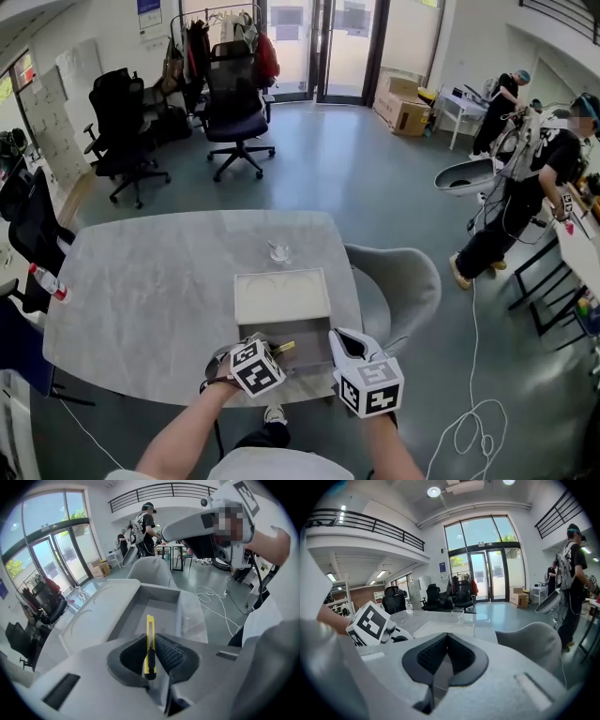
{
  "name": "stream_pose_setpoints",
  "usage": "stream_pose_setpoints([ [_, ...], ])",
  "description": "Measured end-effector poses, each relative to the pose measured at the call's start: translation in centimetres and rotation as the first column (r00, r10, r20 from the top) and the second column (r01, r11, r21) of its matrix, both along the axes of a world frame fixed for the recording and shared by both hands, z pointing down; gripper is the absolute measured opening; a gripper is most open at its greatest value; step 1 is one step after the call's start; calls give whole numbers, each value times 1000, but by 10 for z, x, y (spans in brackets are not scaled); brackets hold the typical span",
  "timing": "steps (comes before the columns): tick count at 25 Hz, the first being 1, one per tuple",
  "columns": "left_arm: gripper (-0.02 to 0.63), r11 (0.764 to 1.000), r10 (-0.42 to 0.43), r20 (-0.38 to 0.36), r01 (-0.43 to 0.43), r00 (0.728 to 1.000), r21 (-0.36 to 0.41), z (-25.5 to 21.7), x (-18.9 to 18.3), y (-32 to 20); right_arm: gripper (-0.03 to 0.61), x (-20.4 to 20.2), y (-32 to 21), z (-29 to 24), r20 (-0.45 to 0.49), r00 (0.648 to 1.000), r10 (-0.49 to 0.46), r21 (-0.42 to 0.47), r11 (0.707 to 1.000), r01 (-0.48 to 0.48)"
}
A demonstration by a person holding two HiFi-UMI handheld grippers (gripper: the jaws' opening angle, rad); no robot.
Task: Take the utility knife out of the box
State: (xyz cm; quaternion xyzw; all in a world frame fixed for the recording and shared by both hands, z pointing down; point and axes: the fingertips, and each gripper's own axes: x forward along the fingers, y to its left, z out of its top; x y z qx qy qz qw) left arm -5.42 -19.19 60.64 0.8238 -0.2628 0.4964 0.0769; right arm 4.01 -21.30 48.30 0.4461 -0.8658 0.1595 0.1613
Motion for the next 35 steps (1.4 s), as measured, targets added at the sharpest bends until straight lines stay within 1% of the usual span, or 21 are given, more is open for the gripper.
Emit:
stream_pose_setpoints([
  [4,52,995,-82,-49,85,995,44,-17,-11,4,5,-1,9,-4,3,1000,-15,10,1000,15],
  [8,52,982,-153,-97,163,983,98,-33,-22,9,5,-3,18,-7,4,999,-33,27,999,33],
  [11,51,966,-204,-140,223,969,133,-46,-29,13,5,-4,24,-11,2,999,-47,38,998,47],
  [16,52,931,-276,-214,316,937,183,-71,-42,23,5,-8,34,-21,2,998,-70,59,996,70],
  [20,52,899,-321,-276,383,906,210,-89,-53,34,5,-14,43,-27,3,996,-86,74,994,85],
  [23,52,871,-352,-323,434,878,231,-100,-60,42,5,-16,50,-30,5,995,-95,88,992,94],
  [29,52,801,-395,-444,538,804,261,-122,-70,57,5,-15,60,-31,-4,994,-105,112,988,105],
  [32,51,777,-415,-474,573,777,259,-125,-74,64,5,-12,63,-32,2,995,-99,116,988,98],
  [35,52,762,-426,-497,596,756,253,-128,-76,68,5,-10,65,-35,4,995,-96,118,988,94],
])
